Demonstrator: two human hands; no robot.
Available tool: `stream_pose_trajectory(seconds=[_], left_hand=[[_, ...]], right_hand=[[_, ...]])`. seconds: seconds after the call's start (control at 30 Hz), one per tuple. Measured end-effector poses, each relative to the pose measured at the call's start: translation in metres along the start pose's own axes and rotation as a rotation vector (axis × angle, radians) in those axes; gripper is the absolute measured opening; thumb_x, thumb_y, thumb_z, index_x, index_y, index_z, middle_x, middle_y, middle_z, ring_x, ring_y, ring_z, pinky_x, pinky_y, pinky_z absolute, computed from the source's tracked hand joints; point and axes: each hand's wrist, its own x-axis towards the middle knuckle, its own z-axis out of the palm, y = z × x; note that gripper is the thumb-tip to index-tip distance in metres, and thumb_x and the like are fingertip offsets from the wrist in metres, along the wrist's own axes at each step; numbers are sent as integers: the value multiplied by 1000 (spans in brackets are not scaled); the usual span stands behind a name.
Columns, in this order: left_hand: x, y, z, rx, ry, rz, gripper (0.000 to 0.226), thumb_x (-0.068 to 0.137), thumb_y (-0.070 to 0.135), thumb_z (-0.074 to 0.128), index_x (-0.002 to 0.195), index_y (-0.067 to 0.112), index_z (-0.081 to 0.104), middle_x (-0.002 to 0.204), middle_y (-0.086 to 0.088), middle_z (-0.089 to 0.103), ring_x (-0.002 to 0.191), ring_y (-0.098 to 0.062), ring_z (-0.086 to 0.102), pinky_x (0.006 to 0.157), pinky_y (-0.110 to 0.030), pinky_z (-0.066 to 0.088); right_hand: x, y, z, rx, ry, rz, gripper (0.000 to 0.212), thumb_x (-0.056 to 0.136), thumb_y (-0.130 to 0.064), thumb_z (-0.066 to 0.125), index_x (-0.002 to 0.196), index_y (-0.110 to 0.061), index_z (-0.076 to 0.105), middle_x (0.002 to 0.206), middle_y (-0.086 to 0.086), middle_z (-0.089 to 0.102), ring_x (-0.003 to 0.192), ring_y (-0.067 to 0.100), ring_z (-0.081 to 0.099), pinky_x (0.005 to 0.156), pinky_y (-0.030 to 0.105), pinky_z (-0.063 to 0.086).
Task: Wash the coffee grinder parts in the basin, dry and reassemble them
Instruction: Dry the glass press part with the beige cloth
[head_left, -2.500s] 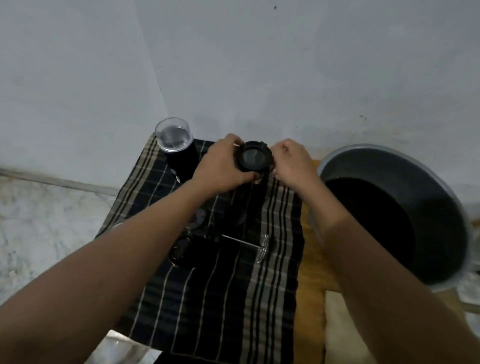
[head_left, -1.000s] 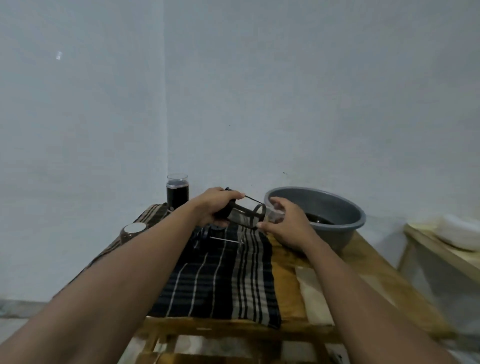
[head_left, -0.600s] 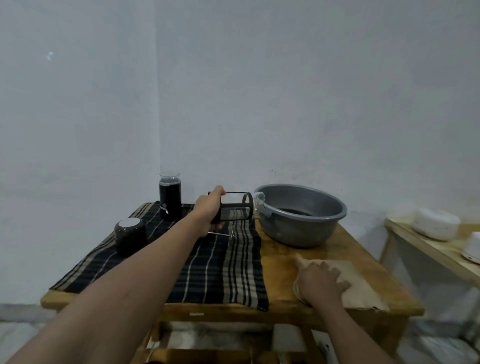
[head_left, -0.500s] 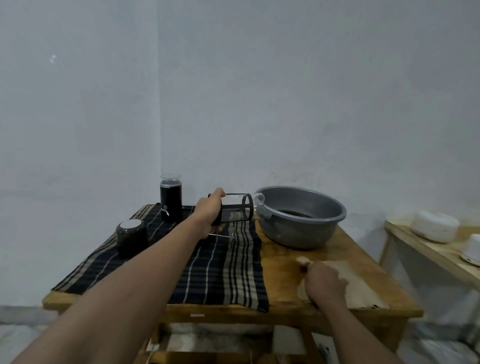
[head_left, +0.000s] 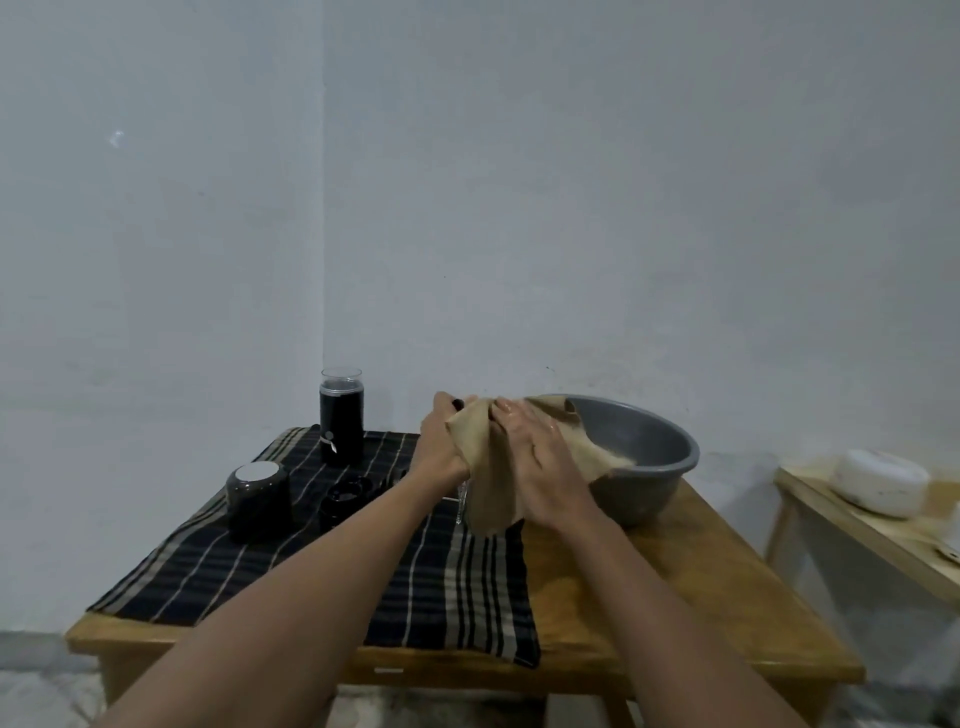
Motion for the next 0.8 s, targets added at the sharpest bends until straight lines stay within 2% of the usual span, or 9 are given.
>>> stream_pose_trajectory(seconds=[0.07, 0.17, 0.23, 0.3, 0.37, 0.5, 0.6, 0.7, 0.8], left_hand=[[-8, 1, -3, 85, 54, 180, 25, 103, 38, 49, 102, 13, 49, 98, -7, 62, 88, -24, 60, 75, -40, 50], [-21, 8, 8, 122, 66, 381, 33, 99, 51, 39, 101, 20, 51, 92, -1, 61, 83, -17, 58, 69, -32, 45], [-18, 12, 10, 41, 123, 342, 31, 99, 50, 39, 100, 20, 50, 92, -1, 61, 83, -18, 58, 68, -31, 44], [-12, 14, 7, -60, 173, 256, 26, 98, 45, 43, 99, 19, 48, 93, -3, 61, 84, -21, 58, 66, -32, 44], [-12, 15, 4, -72, 193, 276, 33, 91, 50, 41, 100, 19, 48, 96, -3, 61, 84, -18, 58, 68, -33, 46], [-19, 22, 10, 66, 184, 446, 41, 92, 54, 36, 108, 19, 50, 101, 0, 55, 85, -9, 53, 72, -28, 45], [-9, 35, 12, -211, 251, 153, 38, 95, 50, 39, 109, 17, 50, 104, -4, 61, 94, -20, 59, 77, -35, 47], [-2, 38, 19, -521, 226, -249, 28, 102, 43, 37, 113, 18, 43, 108, -5, 60, 101, -25, 60, 91, -44, 53], [-5, 31, 31, -569, 216, -300, 32, 100, 44, 36, 117, 17, 41, 118, -10, 58, 104, -28, 61, 95, -51, 55]], right_hand=[[12, 3, -8, 11, -4, 70, 56, 107, -51, 18, 144, -27, 51, 150, -5, 50, 139, 12, 41, 118, 36, 30], [32, -2, -20, -149, -30, 213, 69, 104, -59, 14, 112, -19, 70, 117, 8, 71, 109, 26, 63, 97, 43, 47], [36, -9, -13, -126, 51, 122, 65, 105, -56, 13, 108, -22, 69, 115, 3, 70, 114, 26, 60, 106, 47, 41], [32, -12, 0, -68, 90, -7, 55, 108, -46, 16, 134, -25, 59, 141, -5, 57, 140, 16, 41, 124, 41, 18], [33, -5, 1, -71, 75, -57, 54, 109, -42, 15, 149, -24, 46, 154, -7, 46, 148, 7, 27, 127, 37, 5], [55, 5, -17, -63, 89, 140, 56, 108, -47, 12, 117, -28, 65, 129, 4, 65, 134, 22, 49, 121, 52, 22], [50, -6, -4, -158, 206, -88, 59, 105, -46, 10, 146, -30, 49, 155, -14, 43, 151, 1, 19, 126, 42, -4], [37, -10, 16, -26, 270, -177, 43, 109, -43, 16, 151, -48, 25, 154, -43, 0, 147, -10, -20, 121, 33, -21], [46, -8, 22, 118, 323, -21, 54, 106, -48, 12, 158, -36, 9, 159, -27, -22, 146, -1, -32, 119, 29, -25]])
